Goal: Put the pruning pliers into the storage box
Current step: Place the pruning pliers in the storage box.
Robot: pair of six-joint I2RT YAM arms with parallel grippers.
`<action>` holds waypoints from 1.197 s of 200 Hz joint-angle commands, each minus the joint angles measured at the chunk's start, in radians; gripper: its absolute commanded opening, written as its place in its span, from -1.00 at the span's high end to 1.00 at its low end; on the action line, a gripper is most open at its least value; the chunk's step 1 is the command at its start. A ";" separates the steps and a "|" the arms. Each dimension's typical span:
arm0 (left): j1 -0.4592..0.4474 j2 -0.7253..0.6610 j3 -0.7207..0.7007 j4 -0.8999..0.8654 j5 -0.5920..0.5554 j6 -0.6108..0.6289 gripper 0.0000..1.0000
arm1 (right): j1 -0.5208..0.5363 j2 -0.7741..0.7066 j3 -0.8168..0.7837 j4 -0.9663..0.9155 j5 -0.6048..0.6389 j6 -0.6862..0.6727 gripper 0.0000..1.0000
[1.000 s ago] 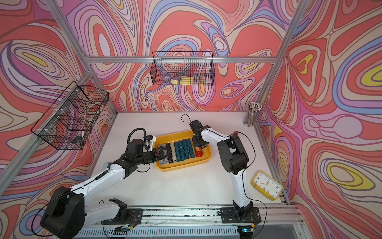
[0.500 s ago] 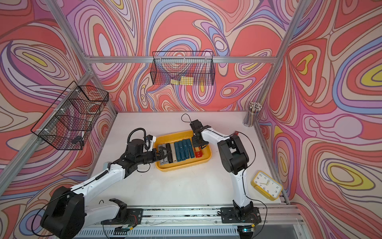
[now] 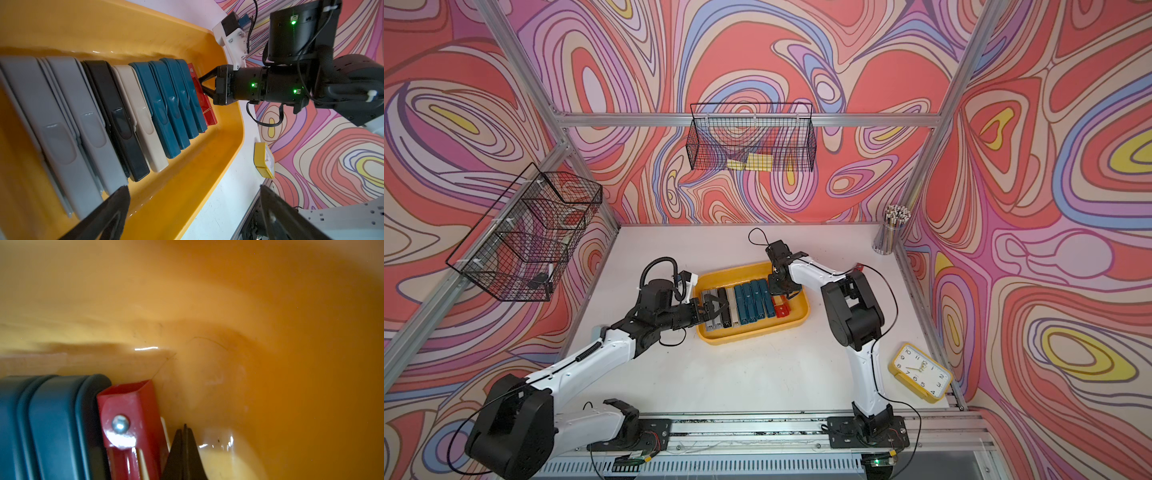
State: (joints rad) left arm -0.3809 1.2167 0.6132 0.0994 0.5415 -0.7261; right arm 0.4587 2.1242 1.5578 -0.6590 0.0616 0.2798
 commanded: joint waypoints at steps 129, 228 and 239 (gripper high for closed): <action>-0.005 -0.010 0.008 0.002 -0.002 0.014 -0.98 | 0.000 -0.056 -0.026 -0.033 0.035 0.012 0.99; -0.005 -0.009 -0.005 0.022 -0.002 0.014 -0.99 | -0.052 -0.158 0.067 -0.101 0.090 -0.039 0.76; -0.006 -0.007 -0.008 0.027 -0.002 0.014 -0.99 | -0.090 -0.183 0.048 -0.101 0.080 -0.041 0.75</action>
State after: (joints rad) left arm -0.3809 1.2171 0.6132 0.1017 0.5415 -0.7261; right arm 0.4324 2.0129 1.6127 -0.7322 0.1276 0.2573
